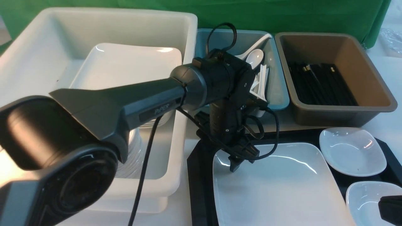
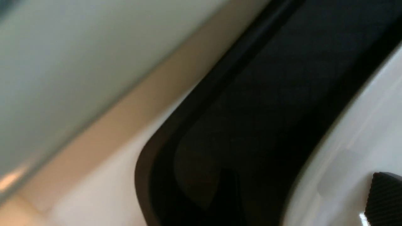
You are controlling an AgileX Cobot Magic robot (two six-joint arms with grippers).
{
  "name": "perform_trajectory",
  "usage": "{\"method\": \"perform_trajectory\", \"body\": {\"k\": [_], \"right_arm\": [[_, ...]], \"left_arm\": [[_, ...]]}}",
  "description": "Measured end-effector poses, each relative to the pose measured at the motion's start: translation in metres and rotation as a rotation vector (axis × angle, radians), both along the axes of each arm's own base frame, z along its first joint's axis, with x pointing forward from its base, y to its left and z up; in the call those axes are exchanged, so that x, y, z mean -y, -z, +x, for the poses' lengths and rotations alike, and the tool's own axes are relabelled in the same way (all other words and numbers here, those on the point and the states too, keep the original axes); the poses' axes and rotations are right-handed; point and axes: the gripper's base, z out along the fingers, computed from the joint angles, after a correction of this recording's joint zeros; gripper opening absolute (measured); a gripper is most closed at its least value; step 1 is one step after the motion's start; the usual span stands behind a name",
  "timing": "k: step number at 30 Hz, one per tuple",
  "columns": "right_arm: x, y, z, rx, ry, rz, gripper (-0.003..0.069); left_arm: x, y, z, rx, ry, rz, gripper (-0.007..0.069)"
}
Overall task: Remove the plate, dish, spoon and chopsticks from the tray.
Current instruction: Use the right arm to grab a small plate from the dinner plate
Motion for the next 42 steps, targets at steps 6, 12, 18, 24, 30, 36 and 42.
{"method": "perform_trajectory", "body": {"k": [6,12,18,24,30,36,42], "right_arm": [[0.000,0.000,0.000,0.001,0.001,0.000,0.0022],[0.000,0.000,0.000,0.002,0.001,0.000,0.0022],[0.000,0.000,0.000,0.001,0.001,0.000,0.0022],[0.000,0.000,0.000,0.001,0.001,0.000,0.0020],[0.000,0.000,0.000,0.001,0.001,0.000,0.0020],[0.000,0.000,0.000,0.001,0.001,0.000,0.0020],[0.000,-0.001,0.001,0.010,0.007,0.002,0.0020]], "left_arm": [[0.001,0.000,0.000,-0.008,-0.004,-0.011,0.0500],[0.003,0.000,-0.001,-0.020,-0.008,-0.022,0.0360],[0.001,0.000,0.000,-0.023,-0.016,-0.028,0.0295],[0.000,-0.001,-0.001,-0.031,-0.014,-0.016,0.0281],[-0.001,-0.002,-0.002,-0.045,-0.014,-0.004,0.0264],[-0.003,-0.021,-0.004,-0.016,-0.013,-0.024,0.0201],[-0.005,-0.051,-0.008,0.027,-0.004,-0.074,0.0138]]}}
